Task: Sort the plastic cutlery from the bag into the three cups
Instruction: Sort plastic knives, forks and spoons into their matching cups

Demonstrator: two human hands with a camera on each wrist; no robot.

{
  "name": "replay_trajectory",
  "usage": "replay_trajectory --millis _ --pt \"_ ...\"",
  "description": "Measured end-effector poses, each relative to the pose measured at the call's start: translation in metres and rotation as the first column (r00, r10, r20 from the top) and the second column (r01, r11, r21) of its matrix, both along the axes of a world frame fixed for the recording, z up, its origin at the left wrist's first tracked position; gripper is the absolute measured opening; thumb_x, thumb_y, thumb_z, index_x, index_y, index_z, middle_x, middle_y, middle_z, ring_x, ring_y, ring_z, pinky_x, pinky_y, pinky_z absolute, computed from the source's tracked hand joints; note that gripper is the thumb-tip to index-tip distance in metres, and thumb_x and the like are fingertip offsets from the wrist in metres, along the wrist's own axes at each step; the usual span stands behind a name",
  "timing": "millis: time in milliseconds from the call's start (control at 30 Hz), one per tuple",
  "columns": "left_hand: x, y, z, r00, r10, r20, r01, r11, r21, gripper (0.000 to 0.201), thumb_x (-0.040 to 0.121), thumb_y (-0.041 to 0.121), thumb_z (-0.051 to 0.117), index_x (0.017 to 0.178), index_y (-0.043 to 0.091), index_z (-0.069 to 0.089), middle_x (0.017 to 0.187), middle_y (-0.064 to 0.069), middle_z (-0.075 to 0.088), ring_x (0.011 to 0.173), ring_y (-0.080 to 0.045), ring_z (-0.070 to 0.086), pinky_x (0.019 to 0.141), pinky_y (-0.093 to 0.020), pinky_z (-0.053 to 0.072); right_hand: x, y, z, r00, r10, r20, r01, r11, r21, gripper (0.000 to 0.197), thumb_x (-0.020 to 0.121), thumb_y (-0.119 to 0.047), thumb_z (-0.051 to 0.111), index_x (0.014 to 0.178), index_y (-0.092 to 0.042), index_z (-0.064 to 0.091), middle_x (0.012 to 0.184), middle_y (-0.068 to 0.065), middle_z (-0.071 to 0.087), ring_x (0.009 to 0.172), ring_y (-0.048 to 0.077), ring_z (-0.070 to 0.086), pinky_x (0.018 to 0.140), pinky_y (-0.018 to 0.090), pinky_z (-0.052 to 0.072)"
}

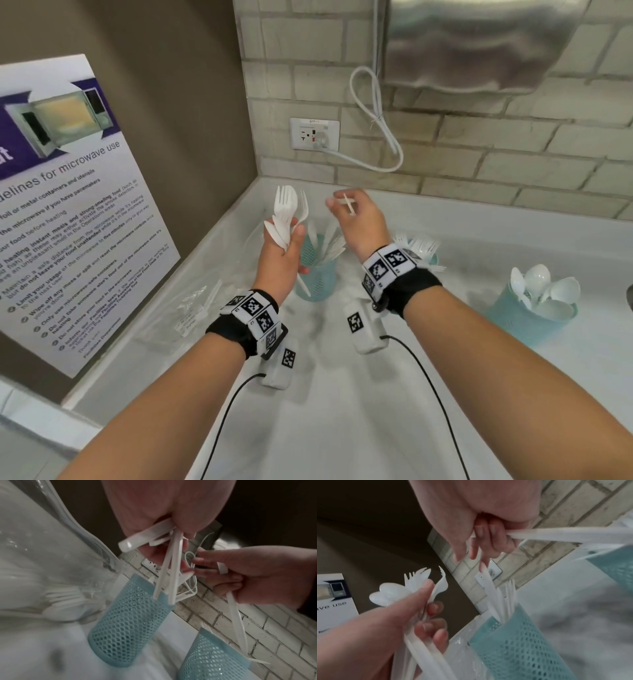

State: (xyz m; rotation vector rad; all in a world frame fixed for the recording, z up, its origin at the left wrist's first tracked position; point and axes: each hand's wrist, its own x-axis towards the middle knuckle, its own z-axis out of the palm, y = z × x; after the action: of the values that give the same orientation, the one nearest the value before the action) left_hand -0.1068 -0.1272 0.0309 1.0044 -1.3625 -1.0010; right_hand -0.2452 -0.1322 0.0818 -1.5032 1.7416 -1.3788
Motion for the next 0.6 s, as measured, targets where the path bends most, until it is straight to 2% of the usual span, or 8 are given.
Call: replay_trajectory --millis 67,133,200,333,367,467,533,600 --pt "0.001 0.001 -0.002 1.000 -0.012 0.002 0.012 1.000 0.015 0.014 0.097 0.029 0.050 0.109 0.022 0.050 0.075 0.007 0.047 0.063 -0.007 0.049 0.049 -0.025 0.051 -0.001 -0.001 -0.003 0.999 -0.005 -0.040 0.007 0.999 0.046 0.036 0.089 -0.042 0.058 0.115 -0.017 0.058 0.108 0.004 0.059 0.090 0.016 0.059 0.086 0.032 0.049" --pt "0.004 0.000 -0.008 1.000 -0.009 0.016 0.009 0.999 0.032 0.017 0.097 0.031 0.051 0.108 0.018 0.049 0.076 0.007 0.046 0.062 -0.008 0.047 0.051 -0.026 0.050 -0.002 -0.001 0.008 0.999 -0.026 -0.040 0.025 1.000 -0.019 0.031 0.097 -0.030 0.044 0.112 -0.009 0.061 0.115 0.015 0.054 0.092 0.019 0.051 0.095 0.026 0.039" --pt "0.007 0.000 -0.012 0.999 0.007 0.034 -0.009 0.999 0.040 0.023 0.096 0.032 0.051 0.110 0.014 0.049 0.076 0.005 0.047 0.063 -0.010 0.047 0.051 -0.025 0.049 -0.003 0.001 0.024 1.000 -0.016 0.005 0.017 0.992 -0.123 0.037 0.102 -0.022 0.032 0.109 -0.008 0.065 0.115 0.013 0.048 0.097 0.013 0.042 0.087 0.013 0.026" --pt "0.005 0.001 -0.012 1.000 0.019 0.024 -0.019 0.999 0.034 0.023 0.096 0.030 0.051 0.109 0.012 0.050 0.076 0.006 0.050 0.066 -0.009 0.049 0.052 -0.025 0.047 0.003 0.006 0.042 1.000 0.001 0.022 0.006 0.940 -0.341 0.037 0.102 -0.031 0.029 0.103 -0.018 0.063 0.105 0.004 0.050 0.095 0.003 0.044 0.086 0.012 0.031" --pt "0.004 0.001 -0.012 1.000 0.013 0.027 -0.014 1.000 0.026 0.023 0.096 0.030 0.051 0.110 0.011 0.050 0.077 0.006 0.050 0.067 -0.009 0.050 0.052 -0.024 0.047 0.005 0.005 0.040 0.999 0.035 0.015 -0.027 0.931 -0.364 0.036 0.102 -0.031 0.029 0.103 -0.018 0.062 0.105 0.004 0.055 0.095 0.004 0.048 0.089 0.014 0.035" --pt "0.000 0.002 -0.012 1.000 -0.009 0.029 0.009 1.000 0.008 0.021 0.096 0.030 0.052 0.107 0.012 0.051 0.080 0.003 0.051 0.068 -0.009 0.051 0.052 -0.023 0.046 0.005 -0.003 0.018 0.996 0.080 -0.030 -0.085 0.962 -0.260 0.035 0.102 -0.033 0.029 0.106 -0.019 0.060 0.099 0.002 0.058 0.094 0.021 0.054 0.091 0.042 0.047" --pt "-0.004 0.005 -0.009 1.000 -0.021 0.023 0.021 1.000 0.003 0.017 0.096 0.028 0.051 0.105 0.013 0.051 0.078 0.002 0.051 0.064 -0.007 0.050 0.052 -0.023 0.045 0.002 -0.005 0.004 0.991 0.119 -0.064 -0.126 0.987 -0.104 0.036 0.101 -0.039 0.029 0.111 -0.024 0.060 0.103 0.004 0.057 0.097 0.021 0.049 0.096 0.044 0.044" --pt "-0.008 0.008 -0.006 0.999 -0.043 0.001 0.043 0.999 0.002 0.012 0.097 0.024 0.050 0.104 0.013 0.051 0.074 0.003 0.051 0.061 -0.004 0.050 0.050 -0.023 0.045 -0.001 0.000 -0.005 0.985 0.088 -0.146 -0.091 0.996 -0.020 0.033 0.098 -0.050 0.025 0.093 -0.036 0.054 0.108 0.010 0.058 0.107 0.023 0.044 0.101 0.038 0.034"
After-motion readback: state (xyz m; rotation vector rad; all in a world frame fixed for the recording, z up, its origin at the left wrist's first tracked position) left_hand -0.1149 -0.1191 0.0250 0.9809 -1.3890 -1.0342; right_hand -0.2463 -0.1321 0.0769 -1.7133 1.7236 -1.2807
